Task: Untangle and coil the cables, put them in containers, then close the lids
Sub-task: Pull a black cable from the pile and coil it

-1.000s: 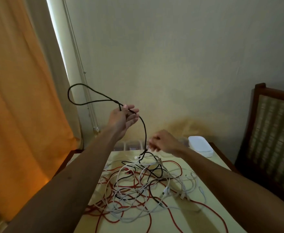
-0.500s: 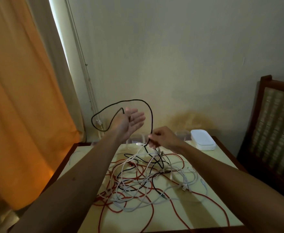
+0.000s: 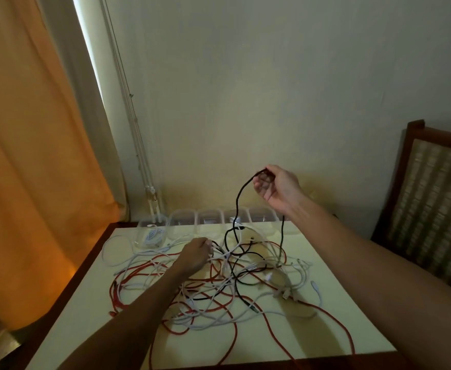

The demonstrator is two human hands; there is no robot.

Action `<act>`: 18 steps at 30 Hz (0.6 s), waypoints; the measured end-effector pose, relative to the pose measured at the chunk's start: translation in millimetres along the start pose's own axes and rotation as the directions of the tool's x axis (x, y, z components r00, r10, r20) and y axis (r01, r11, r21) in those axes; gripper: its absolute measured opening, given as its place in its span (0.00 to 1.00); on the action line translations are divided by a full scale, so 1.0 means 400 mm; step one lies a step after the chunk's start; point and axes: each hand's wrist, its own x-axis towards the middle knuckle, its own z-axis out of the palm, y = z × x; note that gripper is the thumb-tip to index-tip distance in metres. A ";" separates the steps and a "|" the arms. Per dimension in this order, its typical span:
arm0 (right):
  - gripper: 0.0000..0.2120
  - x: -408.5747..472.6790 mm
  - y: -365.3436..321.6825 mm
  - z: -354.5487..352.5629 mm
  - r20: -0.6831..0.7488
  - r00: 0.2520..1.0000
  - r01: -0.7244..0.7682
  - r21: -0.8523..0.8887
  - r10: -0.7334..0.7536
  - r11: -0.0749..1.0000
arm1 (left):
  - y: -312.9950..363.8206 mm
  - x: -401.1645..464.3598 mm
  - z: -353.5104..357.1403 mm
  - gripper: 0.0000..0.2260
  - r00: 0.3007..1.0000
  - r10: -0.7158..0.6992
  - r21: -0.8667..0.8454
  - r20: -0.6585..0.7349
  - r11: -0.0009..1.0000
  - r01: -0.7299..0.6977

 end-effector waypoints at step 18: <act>0.17 0.016 0.066 -0.015 0.201 0.979 -0.086 0.329 0.019 0.940 | 0.114 0.006 0.028 0.12 0.993 0.088 0.142 -0.081 0.987 -0.076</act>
